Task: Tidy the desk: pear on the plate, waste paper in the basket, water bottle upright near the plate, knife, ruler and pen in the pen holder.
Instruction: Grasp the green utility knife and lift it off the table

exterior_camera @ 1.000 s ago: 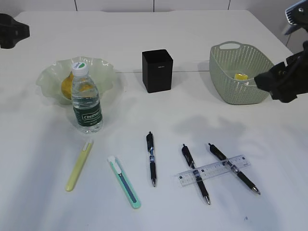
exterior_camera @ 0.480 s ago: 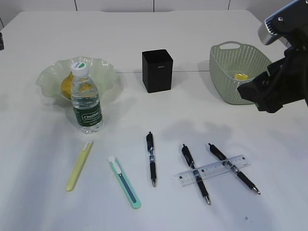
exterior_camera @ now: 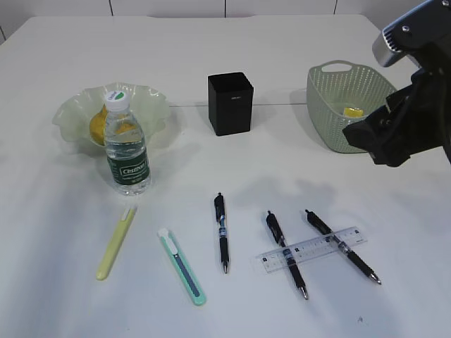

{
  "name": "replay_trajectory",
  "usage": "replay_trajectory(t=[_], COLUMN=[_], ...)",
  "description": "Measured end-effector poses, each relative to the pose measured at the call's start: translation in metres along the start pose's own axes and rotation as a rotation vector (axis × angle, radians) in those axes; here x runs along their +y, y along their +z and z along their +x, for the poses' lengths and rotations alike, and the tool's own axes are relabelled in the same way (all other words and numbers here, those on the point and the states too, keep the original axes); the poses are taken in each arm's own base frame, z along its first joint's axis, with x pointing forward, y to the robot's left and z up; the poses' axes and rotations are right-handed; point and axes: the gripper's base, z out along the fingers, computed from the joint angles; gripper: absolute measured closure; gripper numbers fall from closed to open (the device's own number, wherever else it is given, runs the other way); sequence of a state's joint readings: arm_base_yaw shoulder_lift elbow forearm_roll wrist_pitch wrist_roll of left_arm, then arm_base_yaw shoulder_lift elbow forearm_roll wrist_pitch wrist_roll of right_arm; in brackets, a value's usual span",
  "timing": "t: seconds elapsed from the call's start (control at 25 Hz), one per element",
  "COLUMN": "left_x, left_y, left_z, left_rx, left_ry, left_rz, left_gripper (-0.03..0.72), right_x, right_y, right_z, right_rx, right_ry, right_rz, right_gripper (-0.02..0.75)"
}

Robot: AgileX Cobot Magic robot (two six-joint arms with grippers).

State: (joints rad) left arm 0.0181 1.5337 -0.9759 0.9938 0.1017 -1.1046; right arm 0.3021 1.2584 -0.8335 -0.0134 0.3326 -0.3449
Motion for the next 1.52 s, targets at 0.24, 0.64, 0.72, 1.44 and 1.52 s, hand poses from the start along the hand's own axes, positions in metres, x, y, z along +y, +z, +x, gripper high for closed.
replay_trajectory(t=[0.24, 0.64, 0.72, 1.44, 1.52], left_x=[-0.003, -0.006, -0.007, -0.010, -0.010], left_y=[0.000, 0.000, 0.000, 0.001, 0.001], left_z=[-0.002, -0.004, -0.004, 0.003, 0.003], left_rx=[-0.027, -0.049, -0.052, -0.038, -0.038], left_ry=[0.097, 0.245, 0.247, 0.143, 0.142], left_rz=[0.036, 0.062, 0.072, 0.110, 0.110], left_gripper=[0.312, 0.431, 0.440, 0.448, 0.448], right_x=[0.000, -0.001, 0.000, 0.018, 0.019], right_y=[0.000, 0.000, 0.000, -0.001, -0.001], right_z=[0.000, -0.002, -0.002, 0.001, 0.002], right_rx=[0.000, -0.021, -0.022, 0.047, 0.059], right_ry=[0.000, -0.015, -0.016, 0.136, 0.146], right_rz=[0.000, 0.008, 0.007, -0.120, -0.130], right_gripper=[0.167, 0.167, 0.167, 0.167, 0.167])
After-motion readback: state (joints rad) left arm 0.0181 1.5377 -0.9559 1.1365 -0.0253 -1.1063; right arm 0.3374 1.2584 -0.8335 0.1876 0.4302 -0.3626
